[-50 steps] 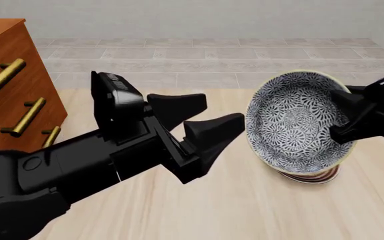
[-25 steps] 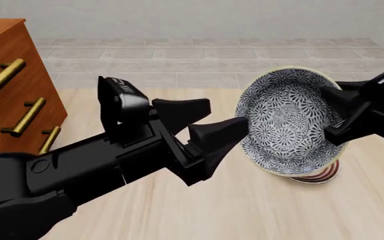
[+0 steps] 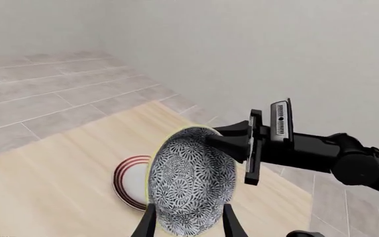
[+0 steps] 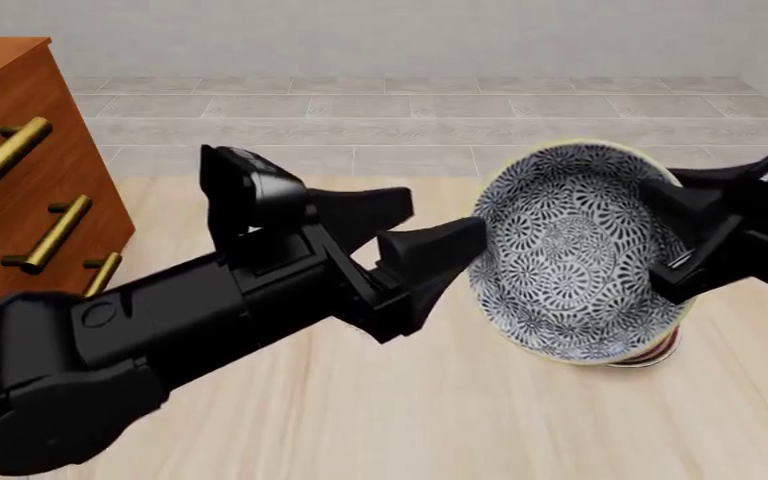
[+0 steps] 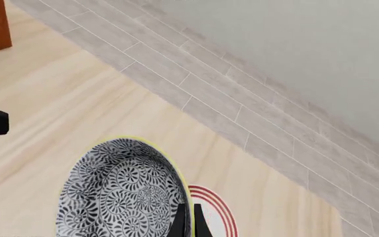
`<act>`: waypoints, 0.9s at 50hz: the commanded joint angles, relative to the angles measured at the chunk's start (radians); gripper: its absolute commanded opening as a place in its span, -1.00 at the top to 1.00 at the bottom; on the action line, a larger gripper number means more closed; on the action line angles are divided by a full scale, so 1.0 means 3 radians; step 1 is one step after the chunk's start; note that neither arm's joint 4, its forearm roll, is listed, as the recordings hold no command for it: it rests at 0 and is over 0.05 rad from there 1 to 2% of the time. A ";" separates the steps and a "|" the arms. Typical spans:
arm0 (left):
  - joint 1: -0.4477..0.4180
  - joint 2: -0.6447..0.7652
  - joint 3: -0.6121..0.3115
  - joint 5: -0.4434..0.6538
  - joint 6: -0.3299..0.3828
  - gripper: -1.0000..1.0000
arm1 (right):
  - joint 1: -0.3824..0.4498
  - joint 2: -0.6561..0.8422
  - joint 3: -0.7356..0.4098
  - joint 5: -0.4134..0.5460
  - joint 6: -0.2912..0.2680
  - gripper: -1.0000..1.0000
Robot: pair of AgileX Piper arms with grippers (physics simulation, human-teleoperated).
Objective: Put the bowl on top of the cabinet.
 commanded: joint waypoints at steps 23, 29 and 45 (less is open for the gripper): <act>0.0208 0.0294 -0.0060 -0.0136 -0.0009 -1.00 | 0.0144 -0.0218 -0.0017 0.0158 0.0050 1.00; 0.0222 0.0396 -0.0093 -0.0175 -0.0054 -1.00 | 0.0198 -0.0277 -0.0027 0.0217 0.0065 1.00; 0.0220 0.0669 -0.0156 -0.0290 -0.0103 -1.00 | 0.0342 -0.0411 -0.0030 0.0335 0.0045 1.00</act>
